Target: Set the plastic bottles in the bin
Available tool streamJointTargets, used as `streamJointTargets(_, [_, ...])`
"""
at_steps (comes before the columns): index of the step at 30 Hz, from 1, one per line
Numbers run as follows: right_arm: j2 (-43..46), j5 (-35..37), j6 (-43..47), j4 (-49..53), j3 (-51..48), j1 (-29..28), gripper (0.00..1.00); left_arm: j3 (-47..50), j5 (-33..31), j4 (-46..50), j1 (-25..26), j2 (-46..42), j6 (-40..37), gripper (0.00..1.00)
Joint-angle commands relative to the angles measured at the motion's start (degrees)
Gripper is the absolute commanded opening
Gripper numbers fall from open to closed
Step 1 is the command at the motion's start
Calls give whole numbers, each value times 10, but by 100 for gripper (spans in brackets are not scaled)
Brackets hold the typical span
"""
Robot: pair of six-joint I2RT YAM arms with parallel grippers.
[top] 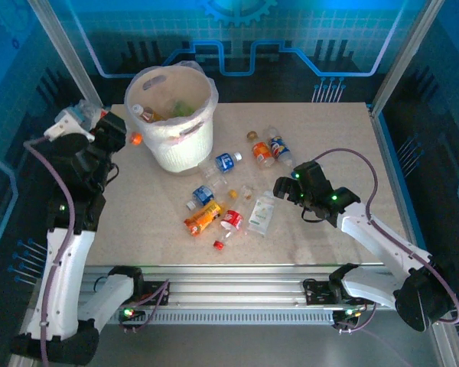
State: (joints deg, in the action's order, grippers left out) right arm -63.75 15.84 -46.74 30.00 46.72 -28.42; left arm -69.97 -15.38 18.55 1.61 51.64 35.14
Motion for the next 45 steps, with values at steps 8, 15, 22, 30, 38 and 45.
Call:
streamJointTargets(8, [24,6,-5,21,5,7,100,-156,46,-81,1,166,-69,51])
streamJointTargets(15, [33,14,-11,27,4,7,100,-239,47,-90,17,266,-126,51])
streamJointTargets(22, [29,0,-22,24,3,7,100,-302,47,-109,29,358,-202,50])
streamJointTargets(30, [35,4,-29,34,2,7,100,-387,87,-49,61,467,-272,51])
streamJointTargets(38, [36,13,-21,46,11,7,100,-412,100,-5,78,537,-301,51])
streamJointTargets(45, [36,11,-12,46,15,9,100,-428,102,39,79,578,-327,52])
